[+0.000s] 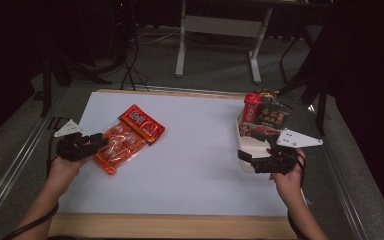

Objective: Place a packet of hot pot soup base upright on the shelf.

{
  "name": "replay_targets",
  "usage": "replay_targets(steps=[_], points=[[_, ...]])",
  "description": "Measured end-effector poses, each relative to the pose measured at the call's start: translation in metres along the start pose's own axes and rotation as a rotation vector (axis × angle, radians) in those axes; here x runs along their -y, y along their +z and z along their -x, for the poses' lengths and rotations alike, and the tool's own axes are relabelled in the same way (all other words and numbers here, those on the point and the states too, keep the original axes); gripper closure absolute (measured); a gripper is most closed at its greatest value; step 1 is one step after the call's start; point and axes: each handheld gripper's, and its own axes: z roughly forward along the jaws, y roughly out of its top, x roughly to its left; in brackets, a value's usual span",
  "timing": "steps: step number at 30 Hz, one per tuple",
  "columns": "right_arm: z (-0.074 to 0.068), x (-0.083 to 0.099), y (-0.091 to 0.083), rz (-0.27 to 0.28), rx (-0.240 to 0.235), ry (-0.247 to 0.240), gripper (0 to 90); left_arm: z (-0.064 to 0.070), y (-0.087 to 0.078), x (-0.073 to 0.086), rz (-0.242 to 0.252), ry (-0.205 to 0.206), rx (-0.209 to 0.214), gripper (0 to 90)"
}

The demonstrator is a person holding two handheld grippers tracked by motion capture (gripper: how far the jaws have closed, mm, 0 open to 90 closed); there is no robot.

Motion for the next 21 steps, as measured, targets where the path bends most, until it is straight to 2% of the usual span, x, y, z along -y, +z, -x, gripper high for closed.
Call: replay_targets(steps=[2,4,5,7,8,9,12,16,21], points=[[0.0,0.002,0.001,-0.004,-0.012,0.003,14.2,-0.005,0.002,0.0,-0.009,-0.005,-0.016,74.9],[0.0,0.003,0.002,-0.007,-0.021,0.005,14.3,-0.009,0.005,0.0,-0.031,0.001,-0.055,80.0],[-0.001,0.004,0.003,-0.008,-0.026,0.006,14.3,-0.012,0.007,0.0,-0.039,-0.004,-0.054,83.0],[-0.001,0.004,0.004,-0.012,-0.034,0.004,14.3,-0.017,0.01,-0.001,-0.062,-0.003,-0.095,88.6],[-0.002,0.004,0.005,-0.015,-0.04,-0.002,14.3,-0.02,0.012,-0.001,-0.063,-0.016,-0.086,89.2],[-0.002,0.005,0.006,-0.016,-0.038,-0.005,14.4,-0.023,0.015,-0.001,-0.069,-0.016,-0.113,89.6],[-0.003,0.005,0.008,-0.019,-0.054,-0.008,14.4,-0.031,0.021,-0.002,-0.089,-0.033,-0.139,89.9],[-0.003,0.006,0.01,-0.024,-0.066,-0.009,14.4,-0.042,0.032,0.001,-0.138,-0.028,-0.17,90.0],[-0.002,0.008,0.01,-0.026,-0.068,-0.004,14.4,-0.051,0.042,0.008,-0.168,-0.032,-0.182,90.0]])
